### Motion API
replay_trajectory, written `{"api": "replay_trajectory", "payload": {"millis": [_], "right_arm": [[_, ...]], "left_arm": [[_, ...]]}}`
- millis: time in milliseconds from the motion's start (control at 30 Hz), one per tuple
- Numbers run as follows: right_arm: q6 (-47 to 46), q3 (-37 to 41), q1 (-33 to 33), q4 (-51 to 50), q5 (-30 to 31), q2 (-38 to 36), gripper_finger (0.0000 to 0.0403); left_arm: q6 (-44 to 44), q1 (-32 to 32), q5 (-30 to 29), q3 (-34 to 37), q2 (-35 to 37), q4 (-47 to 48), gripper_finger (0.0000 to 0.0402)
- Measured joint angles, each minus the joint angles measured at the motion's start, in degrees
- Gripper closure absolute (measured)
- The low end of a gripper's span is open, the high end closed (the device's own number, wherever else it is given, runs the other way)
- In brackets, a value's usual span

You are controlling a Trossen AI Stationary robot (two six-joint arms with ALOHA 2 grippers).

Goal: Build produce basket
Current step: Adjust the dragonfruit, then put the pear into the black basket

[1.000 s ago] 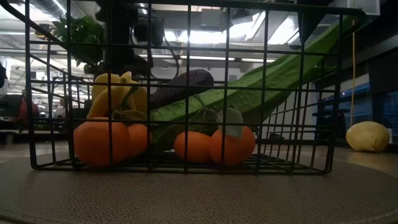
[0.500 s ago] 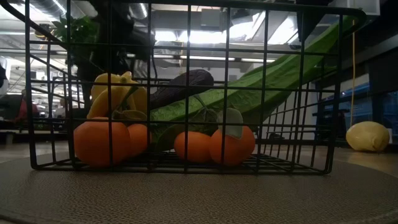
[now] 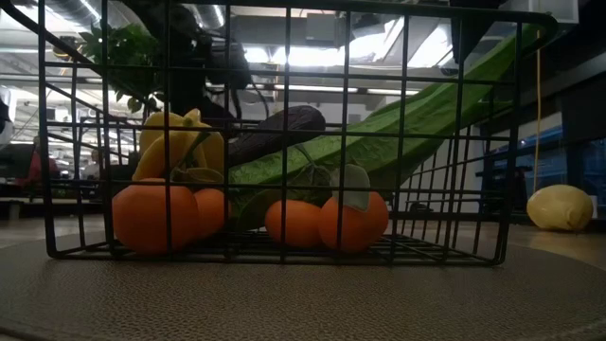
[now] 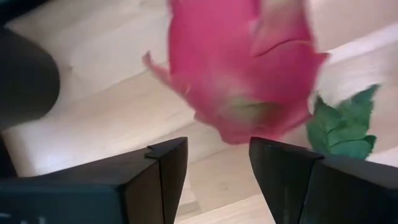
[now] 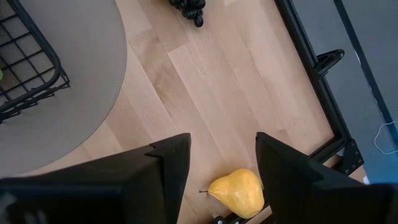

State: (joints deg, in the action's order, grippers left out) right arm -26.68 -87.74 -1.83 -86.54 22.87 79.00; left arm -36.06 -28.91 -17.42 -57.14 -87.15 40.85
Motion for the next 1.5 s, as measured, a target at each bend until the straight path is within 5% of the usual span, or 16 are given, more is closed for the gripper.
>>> {"api": "replay_trajectory", "payload": {"millis": [167,300,533,833,1033,1500], "right_arm": [[-1.2,0.0,0.0,-0.3,0.0,0.0,0.0231],[-10.1,0.0,0.0,-3.9,3.3,0.0,0.0231],[-21.7,3.1,1.5,-3.3,8.9,-0.2,0.0231],[-38.0,19.9,5.4,-3.1,0.4,-0.1,0.0231],[-46.9,30.7,5.4,1.8,-5.1,-0.1,0.0231],[-48.1,46.4,10.2,10.8,-5.0,0.9,0.0263]], "left_arm": [[6.1,2.5,1.5,-3.6,0.7,2.1,0.0240],[13.3,4.3,6.1,-8.3,3.8,4.8,0.0240],[19.3,6.3,5.9,-11.4,10.7,11.1,0.0240],[20.1,10.3,6.5,-6.9,20.5,11.2,0.0240],[18.7,14.5,1.3,-5.7,25.2,9.5,0.0240],[18.7,16.4,-3.1,-5.7,23.5,8.7,0.0240]]}}
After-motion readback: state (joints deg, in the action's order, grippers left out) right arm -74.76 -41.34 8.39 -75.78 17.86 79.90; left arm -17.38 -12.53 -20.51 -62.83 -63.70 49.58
